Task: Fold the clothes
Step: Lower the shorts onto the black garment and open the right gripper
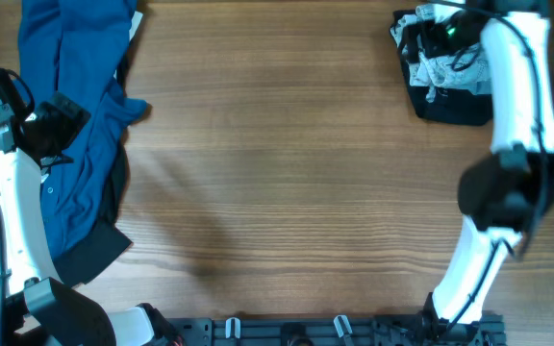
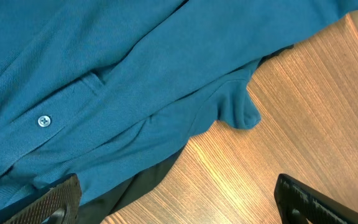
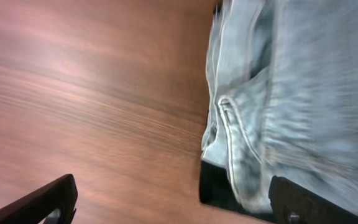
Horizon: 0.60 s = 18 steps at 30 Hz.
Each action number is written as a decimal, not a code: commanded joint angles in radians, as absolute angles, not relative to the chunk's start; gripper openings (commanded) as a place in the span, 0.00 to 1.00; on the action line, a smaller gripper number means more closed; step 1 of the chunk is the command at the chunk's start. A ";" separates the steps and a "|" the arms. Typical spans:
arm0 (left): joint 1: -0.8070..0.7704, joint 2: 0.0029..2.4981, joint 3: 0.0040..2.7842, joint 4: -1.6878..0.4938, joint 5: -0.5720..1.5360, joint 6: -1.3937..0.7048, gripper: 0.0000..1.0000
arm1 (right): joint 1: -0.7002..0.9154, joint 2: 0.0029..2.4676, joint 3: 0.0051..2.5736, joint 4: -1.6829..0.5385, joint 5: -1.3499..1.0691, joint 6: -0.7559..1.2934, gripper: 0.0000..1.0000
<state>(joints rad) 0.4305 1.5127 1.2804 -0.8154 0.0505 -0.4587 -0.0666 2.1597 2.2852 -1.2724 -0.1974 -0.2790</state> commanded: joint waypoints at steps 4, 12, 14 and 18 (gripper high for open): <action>0.434 1.522 1.289 -0.817 0.059 -0.457 1.00 | -0.065 1.864 2.300 -1.359 -0.246 -0.172 1.00; 0.434 1.522 1.289 -0.817 0.059 -0.457 1.00 | -0.065 1.657 2.300 -1.382 -0.249 0.062 1.00; 0.434 1.522 1.289 -0.817 0.059 -0.457 1.00 | -0.065 1.638 2.300 -1.382 -0.250 0.090 1.00; 0.434 1.522 1.289 -0.817 0.059 -0.457 1.00 | -0.065 1.626 2.300 -1.382 -0.237 0.107 1.00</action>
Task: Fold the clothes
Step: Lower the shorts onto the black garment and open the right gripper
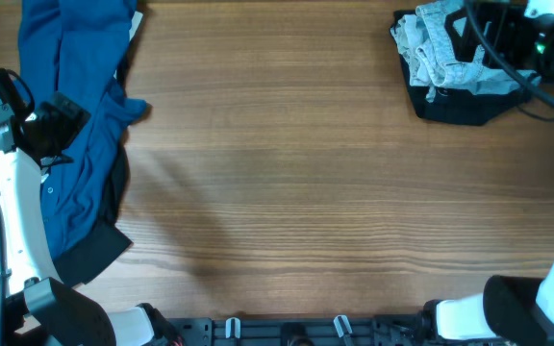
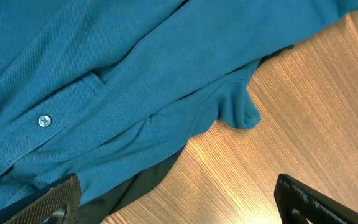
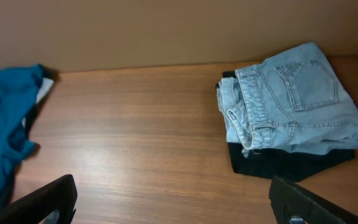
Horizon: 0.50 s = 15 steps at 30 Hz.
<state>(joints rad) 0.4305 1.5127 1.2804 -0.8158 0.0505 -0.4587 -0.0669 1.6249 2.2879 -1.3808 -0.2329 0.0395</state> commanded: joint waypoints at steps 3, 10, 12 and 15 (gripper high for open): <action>0.434 1.522 1.289 -0.817 0.059 -0.457 1.00 | -0.065 1.629 2.300 -1.385 -0.151 0.107 1.00; 0.434 1.522 1.289 -0.817 0.059 -0.457 1.00 | -0.065 1.633 2.300 -1.386 -0.086 0.105 1.00; 0.434 1.522 1.289 -0.817 0.059 -0.457 1.00 | -0.065 1.633 2.300 -1.407 -0.086 0.106 1.00; 0.434 1.522 1.289 -0.817 0.059 -0.457 1.00 | -0.064 1.609 2.299 -1.399 -0.085 0.105 1.00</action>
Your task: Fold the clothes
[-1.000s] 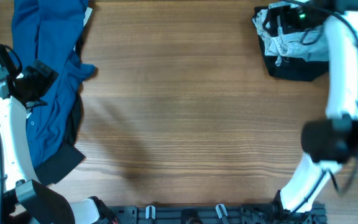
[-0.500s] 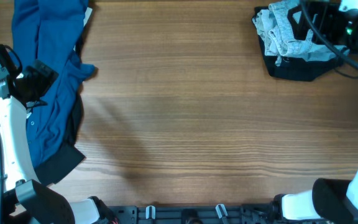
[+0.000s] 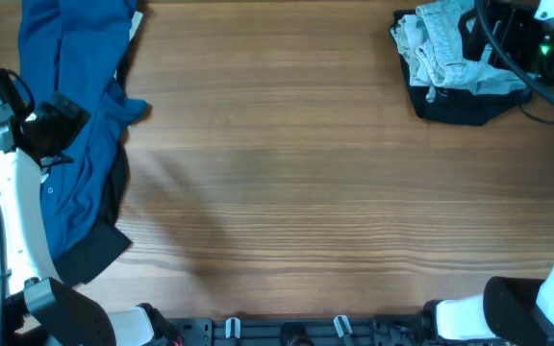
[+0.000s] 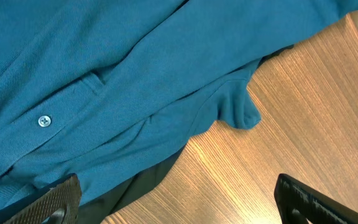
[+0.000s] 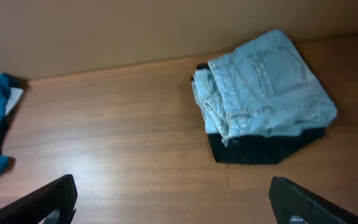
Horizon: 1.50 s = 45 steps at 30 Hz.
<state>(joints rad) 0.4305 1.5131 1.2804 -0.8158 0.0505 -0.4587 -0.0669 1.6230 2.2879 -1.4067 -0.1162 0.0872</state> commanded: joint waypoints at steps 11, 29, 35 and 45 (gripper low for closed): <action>0.434 1.522 1.289 -0.817 0.059 -0.457 1.00 | -0.034 1.283 1.874 -0.966 -0.086 0.104 1.00; 0.434 1.522 1.289 -0.817 0.059 -0.457 1.00 | -0.027 0.468 0.423 -0.043 -0.246 0.108 1.00; 0.434 1.522 1.289 -0.817 0.059 -0.457 1.00 | -0.023 0.236 0.180 0.000 -0.238 0.104 1.00; 0.434 1.522 1.289 -0.817 0.059 -0.457 1.00 | -0.023 0.067 0.005 0.009 -0.191 0.105 1.00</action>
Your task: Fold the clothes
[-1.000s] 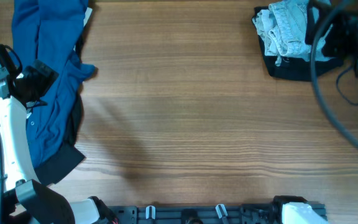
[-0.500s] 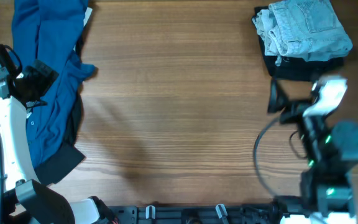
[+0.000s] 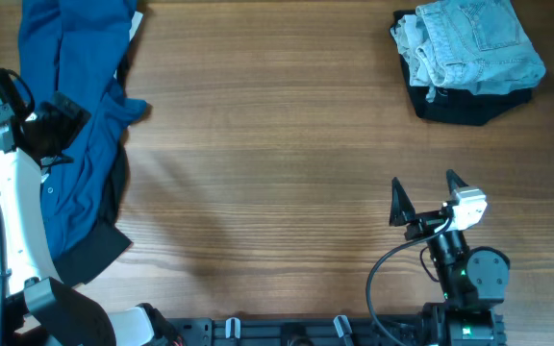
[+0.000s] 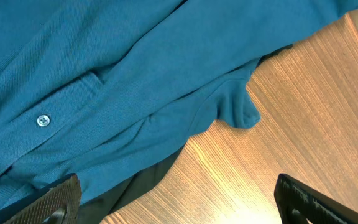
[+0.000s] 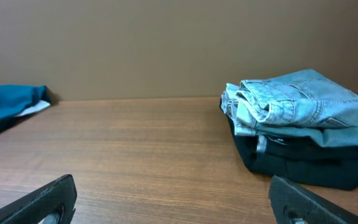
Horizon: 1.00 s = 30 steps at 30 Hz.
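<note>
A crumpled blue button shirt (image 3: 75,125) lies over a dark garment (image 3: 99,252) at the table's left side; it fills the left wrist view as blue shirt (image 4: 104,81). My left gripper (image 3: 58,130) hangs open just above it. Folded light jeans (image 3: 474,43) rest on a folded black garment (image 3: 460,104) at the far right; both show in the right wrist view as jeans (image 5: 297,102) over the black garment (image 5: 303,158). My right gripper (image 3: 423,200) stands open, low near the front right edge, holding nothing.
The wooden table (image 3: 277,173) stretches between the two piles. A brown wall (image 5: 166,43) stands behind the table. A black rail (image 3: 306,332) with clips runs along the front edge.
My right arm has left the folded pile at the far right and now sits folded low at the front right, gripper open and looking level across the table. The left arm has not moved.
My right gripper was first right over the jeans pile, open. At the two later moments it was farther back from the pile, which lay folded and untouched. Now that arm rests at the front right. My left gripper stayed open over the blue shirt throughout.
</note>
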Each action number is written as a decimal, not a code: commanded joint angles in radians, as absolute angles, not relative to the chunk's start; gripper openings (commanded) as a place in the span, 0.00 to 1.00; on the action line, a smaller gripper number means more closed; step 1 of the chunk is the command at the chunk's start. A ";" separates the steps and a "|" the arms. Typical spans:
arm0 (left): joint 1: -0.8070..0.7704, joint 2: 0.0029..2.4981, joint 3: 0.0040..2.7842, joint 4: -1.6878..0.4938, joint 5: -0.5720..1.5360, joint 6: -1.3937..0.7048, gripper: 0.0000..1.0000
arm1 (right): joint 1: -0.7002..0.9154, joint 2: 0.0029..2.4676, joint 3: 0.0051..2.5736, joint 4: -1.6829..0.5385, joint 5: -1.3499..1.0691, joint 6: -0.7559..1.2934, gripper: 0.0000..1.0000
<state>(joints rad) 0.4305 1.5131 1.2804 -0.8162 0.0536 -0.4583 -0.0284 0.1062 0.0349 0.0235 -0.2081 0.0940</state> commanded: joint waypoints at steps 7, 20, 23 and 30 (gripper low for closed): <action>0.434 1.522 1.289 -0.817 0.059 -0.457 1.00 | -0.023 0.002 0.005 0.020 -0.189 0.105 1.00; 0.434 1.522 1.289 -0.817 0.059 -0.457 1.00 | -0.022 0.005 0.005 0.015 -0.188 0.105 1.00; 0.434 1.522 1.289 -0.817 0.059 -0.457 1.00 | -0.022 0.005 0.005 0.015 -0.188 0.105 1.00; 0.441 1.503 1.287 -0.826 0.062 -0.457 1.00 | -0.022 0.005 0.005 0.015 -0.188 0.105 1.00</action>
<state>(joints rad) 0.4305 1.5131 1.2804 -0.8177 0.0536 -0.4583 -0.0277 0.0193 0.0067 0.0128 -0.2012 0.0937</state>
